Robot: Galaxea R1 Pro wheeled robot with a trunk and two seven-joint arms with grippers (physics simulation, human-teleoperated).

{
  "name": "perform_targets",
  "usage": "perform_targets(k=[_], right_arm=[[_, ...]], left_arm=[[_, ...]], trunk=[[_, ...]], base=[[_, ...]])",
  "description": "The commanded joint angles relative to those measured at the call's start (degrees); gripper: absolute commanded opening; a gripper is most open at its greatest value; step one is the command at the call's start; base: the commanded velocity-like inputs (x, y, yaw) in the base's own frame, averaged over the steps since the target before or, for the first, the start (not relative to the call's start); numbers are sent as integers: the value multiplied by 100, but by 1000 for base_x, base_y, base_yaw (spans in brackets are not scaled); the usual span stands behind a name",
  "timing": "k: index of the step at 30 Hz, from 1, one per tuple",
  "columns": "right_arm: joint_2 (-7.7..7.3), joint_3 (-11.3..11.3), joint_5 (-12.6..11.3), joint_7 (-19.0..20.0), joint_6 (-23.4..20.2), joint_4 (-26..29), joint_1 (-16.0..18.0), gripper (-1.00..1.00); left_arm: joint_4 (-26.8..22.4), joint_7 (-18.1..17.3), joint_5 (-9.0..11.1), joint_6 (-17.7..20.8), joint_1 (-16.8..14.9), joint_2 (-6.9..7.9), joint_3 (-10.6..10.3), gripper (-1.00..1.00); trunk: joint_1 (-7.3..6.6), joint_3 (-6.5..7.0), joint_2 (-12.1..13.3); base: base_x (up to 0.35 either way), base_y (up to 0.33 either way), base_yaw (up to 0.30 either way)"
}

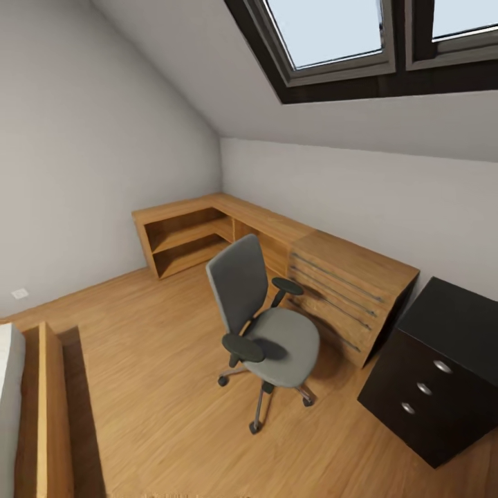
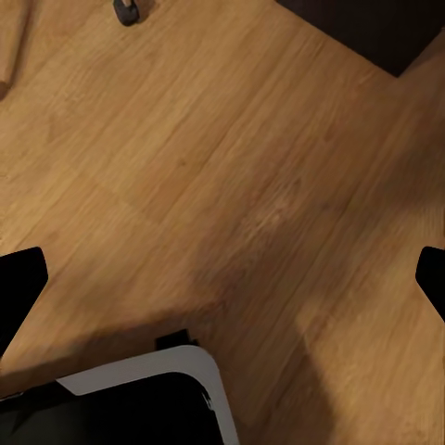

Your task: In the bedroom, organize the workspace by keeping the computer under the desk, ensuring the monitor is on the desk, placing the keyboard on the desk next to the monitor, placing the mouse on the desk next to the keyboard, moving the folder from the swivel chair onto the desk next to the mouse, stacking the notebook on top of the folder with the pen on top of the notebook, and positioning the swivel chair next to the desk.

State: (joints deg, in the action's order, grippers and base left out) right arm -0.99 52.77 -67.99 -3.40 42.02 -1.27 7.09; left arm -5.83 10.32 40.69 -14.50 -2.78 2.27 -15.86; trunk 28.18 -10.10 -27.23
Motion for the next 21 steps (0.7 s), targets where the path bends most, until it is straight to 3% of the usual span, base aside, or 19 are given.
perform_targets(k=[1, 21], right_arm=[[-3, 49, -3, -37, 9, -5, 3, 100], [0, 49, -3, -38, 2, -5, 3, 100]], left_arm=[[-1, 31, 27, -9, -3, 1, -49, 100], [-6, 31, 26, -9, -3, 1, -49, 100]], trunk=[[2, -17, -10], [2, -109, -10]], base=[[0, 0, 197], [0, 0, 165]])
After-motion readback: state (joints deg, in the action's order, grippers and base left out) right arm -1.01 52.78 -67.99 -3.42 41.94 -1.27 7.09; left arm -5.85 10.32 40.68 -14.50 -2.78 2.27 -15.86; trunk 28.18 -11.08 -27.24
